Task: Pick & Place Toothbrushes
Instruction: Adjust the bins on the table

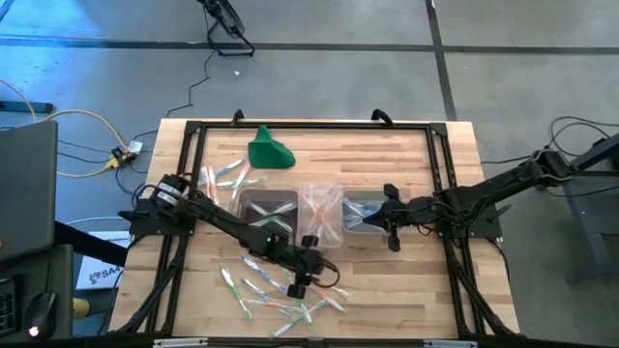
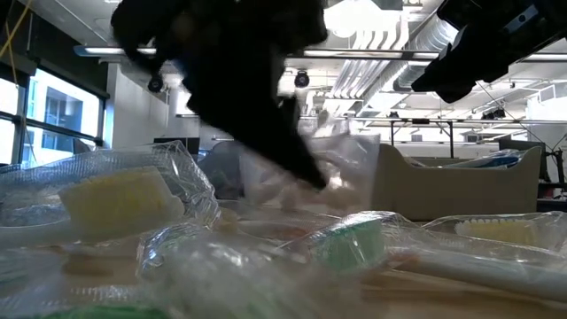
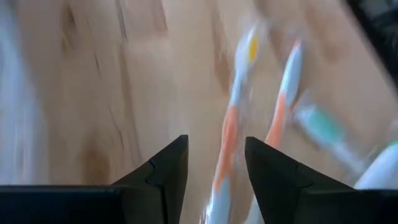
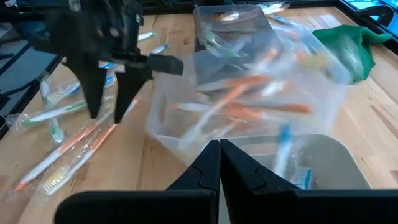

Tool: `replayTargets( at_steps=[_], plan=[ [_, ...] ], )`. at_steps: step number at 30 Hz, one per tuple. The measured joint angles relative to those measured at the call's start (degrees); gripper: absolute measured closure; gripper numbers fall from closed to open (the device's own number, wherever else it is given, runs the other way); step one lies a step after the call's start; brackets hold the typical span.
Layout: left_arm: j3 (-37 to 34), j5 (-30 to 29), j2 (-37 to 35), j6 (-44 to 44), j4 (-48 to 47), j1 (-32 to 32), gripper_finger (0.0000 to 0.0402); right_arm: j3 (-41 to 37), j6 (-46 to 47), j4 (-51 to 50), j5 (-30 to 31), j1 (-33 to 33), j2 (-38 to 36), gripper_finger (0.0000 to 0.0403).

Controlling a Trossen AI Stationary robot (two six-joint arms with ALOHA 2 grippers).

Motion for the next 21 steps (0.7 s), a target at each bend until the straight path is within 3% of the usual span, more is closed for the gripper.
replayTargets(
  at_steps=[15, 21],
  plan=[
    [0.27, -2.30, -0.51, 0.30, -0.35, 0.02, 0.0248, 0.02, 0.00, 0.02, -0.17, -0.01, 0.00, 0.0401],
    [7.03, -3.22, -0.51, 0.48, -12.00, 0.02, 0.0248, 0.01, 0.00, 0.00, -0.17, -0.02, -0.01, 0.0401]
  ],
)
